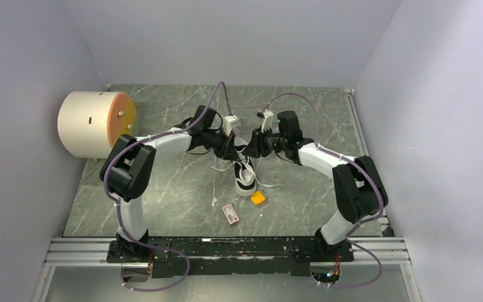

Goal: Tie the shoes

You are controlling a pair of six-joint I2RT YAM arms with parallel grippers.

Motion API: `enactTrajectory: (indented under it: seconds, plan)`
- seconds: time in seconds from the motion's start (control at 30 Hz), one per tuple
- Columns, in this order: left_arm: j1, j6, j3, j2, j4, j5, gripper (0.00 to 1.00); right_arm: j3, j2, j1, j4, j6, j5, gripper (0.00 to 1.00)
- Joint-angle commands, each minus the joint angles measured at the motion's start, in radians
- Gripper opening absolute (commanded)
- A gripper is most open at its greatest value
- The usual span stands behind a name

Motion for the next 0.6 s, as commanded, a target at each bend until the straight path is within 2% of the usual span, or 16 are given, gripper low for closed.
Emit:
enactTrajectory:
  seconds: [0.0,0.23,0.37,0.43,0.53,0.57]
  plan:
    - [-0.003,0.016,0.03,-0.001,0.005,0.009,0.05,0.036,0.049,0.0,-0.011,-0.146,-0.054,0.37]
    - [-0.001,0.002,0.023,-0.007,0.016,0.014,0.05,0.075,0.109,0.017,-0.01,-0.158,-0.088,0.35]
    - [0.002,0.004,0.027,-0.01,0.012,0.014,0.05,0.07,0.118,0.019,0.01,-0.147,-0.066,0.3]
    - [0.005,0.001,0.026,-0.012,0.012,0.014,0.05,0.068,0.117,0.019,0.024,-0.141,-0.062,0.23]
    - [0.013,-0.026,0.012,-0.018,0.04,0.016,0.05,0.078,0.108,0.017,0.007,-0.136,-0.05,0.0]
    - [0.016,-0.036,0.009,-0.02,0.05,0.009,0.05,0.076,0.097,0.016,0.003,-0.132,-0.041,0.0]
